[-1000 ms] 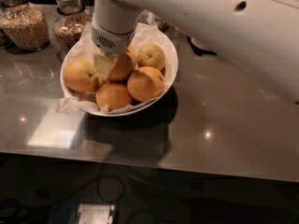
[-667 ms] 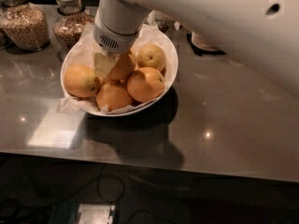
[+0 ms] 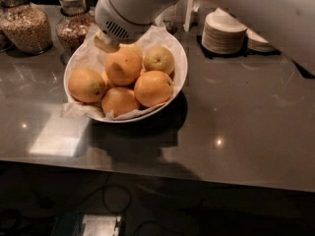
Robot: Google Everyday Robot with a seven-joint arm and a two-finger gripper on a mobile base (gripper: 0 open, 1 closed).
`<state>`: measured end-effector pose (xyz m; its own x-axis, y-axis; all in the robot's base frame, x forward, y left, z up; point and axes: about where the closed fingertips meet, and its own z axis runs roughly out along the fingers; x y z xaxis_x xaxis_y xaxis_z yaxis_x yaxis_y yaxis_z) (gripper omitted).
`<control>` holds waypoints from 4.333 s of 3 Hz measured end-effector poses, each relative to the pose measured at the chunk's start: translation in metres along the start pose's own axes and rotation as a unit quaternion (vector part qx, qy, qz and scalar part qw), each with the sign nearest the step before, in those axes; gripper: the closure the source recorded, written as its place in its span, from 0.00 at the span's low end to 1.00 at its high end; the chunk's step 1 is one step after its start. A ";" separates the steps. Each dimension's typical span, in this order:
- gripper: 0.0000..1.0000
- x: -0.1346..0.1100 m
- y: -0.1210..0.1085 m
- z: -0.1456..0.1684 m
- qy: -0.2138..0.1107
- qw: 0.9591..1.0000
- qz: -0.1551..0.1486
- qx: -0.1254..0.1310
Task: Pick orange from white bowl
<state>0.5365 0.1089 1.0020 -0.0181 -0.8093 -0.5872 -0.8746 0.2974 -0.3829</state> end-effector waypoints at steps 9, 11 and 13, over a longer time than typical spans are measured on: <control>0.69 0.023 -0.010 0.005 0.041 0.998 0.041 0.020; 0.32 0.040 -0.021 0.007 0.056 0.996 0.066 0.029; 0.19 0.043 -0.023 0.013 0.055 0.996 0.070 0.020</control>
Offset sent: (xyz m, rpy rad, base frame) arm -0.0004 0.0012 0.0017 0.0046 -0.0060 0.0066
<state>0.5621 0.0737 0.9766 -0.1938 -0.8088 -0.5552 -0.8396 0.4294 -0.3325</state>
